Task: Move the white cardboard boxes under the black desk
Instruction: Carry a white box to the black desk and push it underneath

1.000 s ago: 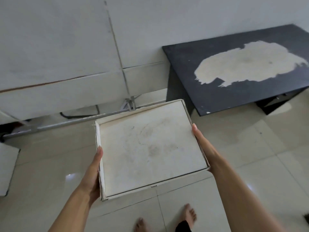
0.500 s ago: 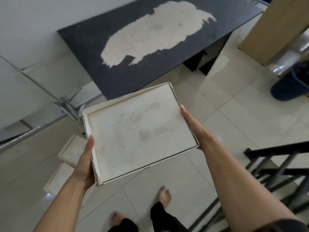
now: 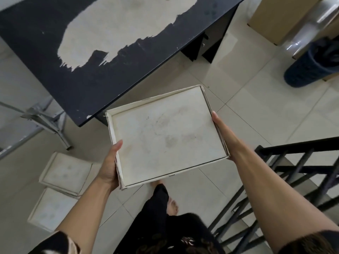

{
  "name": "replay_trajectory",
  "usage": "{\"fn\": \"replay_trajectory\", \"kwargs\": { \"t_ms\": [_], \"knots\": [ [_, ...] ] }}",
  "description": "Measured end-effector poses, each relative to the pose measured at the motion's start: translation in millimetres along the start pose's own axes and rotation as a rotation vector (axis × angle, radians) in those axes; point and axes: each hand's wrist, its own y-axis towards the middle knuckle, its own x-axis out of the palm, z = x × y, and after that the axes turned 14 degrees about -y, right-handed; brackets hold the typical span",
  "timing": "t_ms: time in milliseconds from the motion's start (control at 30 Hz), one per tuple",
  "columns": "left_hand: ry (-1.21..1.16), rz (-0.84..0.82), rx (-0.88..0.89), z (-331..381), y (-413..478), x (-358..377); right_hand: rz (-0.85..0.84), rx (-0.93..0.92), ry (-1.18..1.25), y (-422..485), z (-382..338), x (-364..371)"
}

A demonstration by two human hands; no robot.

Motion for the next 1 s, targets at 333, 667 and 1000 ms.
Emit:
{"fn": "replay_trajectory", "kwargs": {
  "t_ms": [333, 667, 1000],
  "knots": [
    [-0.009, 0.090, -0.087, -6, 93, 18, -0.008, 0.121, 0.024, 80, 9, -45],
    [-0.079, 0.202, -0.052, -50, 167, 22, -0.079, 0.214, -0.050, 177, 17, -90],
    [-0.171, 0.299, 0.006, -123, 292, -19, -0.075, 0.173, -0.272, 322, 66, -121]
  ]
}}
